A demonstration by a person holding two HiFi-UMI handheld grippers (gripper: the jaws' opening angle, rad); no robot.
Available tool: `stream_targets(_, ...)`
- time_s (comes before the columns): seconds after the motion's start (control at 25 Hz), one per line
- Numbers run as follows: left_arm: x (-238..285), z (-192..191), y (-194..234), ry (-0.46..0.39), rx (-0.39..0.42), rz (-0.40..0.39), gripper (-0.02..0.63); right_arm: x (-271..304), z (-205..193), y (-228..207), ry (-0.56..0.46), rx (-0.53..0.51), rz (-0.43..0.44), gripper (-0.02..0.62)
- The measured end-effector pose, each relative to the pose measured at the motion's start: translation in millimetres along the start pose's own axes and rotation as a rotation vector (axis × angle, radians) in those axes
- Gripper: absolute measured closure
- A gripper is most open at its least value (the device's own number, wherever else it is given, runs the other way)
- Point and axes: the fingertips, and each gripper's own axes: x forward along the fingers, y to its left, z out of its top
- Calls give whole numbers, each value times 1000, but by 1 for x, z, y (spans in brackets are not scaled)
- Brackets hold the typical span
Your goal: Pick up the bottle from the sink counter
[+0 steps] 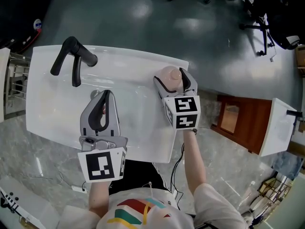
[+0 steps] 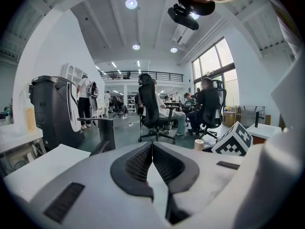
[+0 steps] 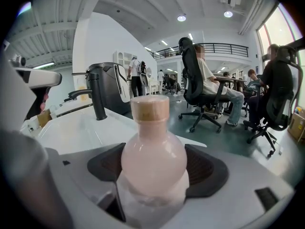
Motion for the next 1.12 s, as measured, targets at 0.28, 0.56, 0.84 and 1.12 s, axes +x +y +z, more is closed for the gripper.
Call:
stream_targets(0.28,-12,12,15,-22,-4,35,588,0,2,-5,9,7,-11,213)
stream_targets(0.56,-35,34,41,-71,2,92,588,-28,62,9,-115,-28,-22,213)
stream_targets(0.84,-81,79,72,-161,-1,155,588,-91,157,60,-287,-106,-11,213)
stream_targets(1.12,-150,127,104,-280,-6,241,588,-171,227,137,-463,-144,68,213)
